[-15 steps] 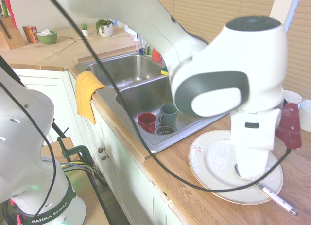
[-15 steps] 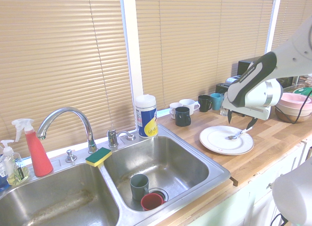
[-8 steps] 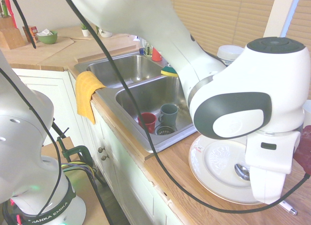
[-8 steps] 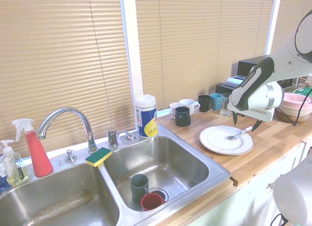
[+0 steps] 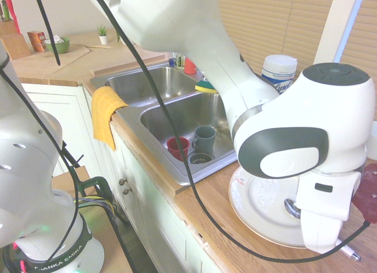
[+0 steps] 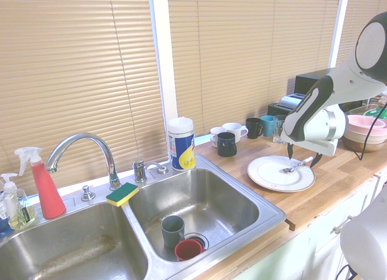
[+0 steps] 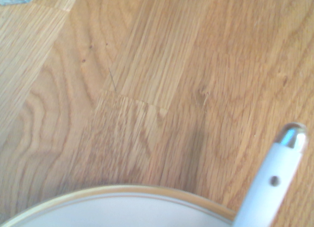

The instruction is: Put the spoon into the sink

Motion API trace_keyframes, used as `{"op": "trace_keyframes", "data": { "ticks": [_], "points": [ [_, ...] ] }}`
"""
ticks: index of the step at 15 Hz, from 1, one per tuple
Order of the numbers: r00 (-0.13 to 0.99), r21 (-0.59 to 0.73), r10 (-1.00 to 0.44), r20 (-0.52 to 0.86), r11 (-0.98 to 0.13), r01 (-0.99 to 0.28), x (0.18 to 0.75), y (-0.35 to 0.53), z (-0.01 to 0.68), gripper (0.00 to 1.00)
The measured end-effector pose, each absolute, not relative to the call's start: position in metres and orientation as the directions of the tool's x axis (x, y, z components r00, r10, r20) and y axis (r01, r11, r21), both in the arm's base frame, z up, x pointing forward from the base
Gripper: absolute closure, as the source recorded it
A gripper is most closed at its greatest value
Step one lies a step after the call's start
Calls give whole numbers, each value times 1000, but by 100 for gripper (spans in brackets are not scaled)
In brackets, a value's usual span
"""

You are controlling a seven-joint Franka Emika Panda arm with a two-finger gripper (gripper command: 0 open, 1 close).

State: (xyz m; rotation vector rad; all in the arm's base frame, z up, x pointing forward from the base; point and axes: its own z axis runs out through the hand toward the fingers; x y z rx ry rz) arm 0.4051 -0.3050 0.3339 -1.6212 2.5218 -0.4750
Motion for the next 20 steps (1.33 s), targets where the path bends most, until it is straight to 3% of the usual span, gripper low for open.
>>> {"op": "trace_keyframes", "data": {
  "ticks": [20],
  "points": [
    [-428, -321, -901, 70, 386, -865, 414, -312, 331, 100]
  ]
}}
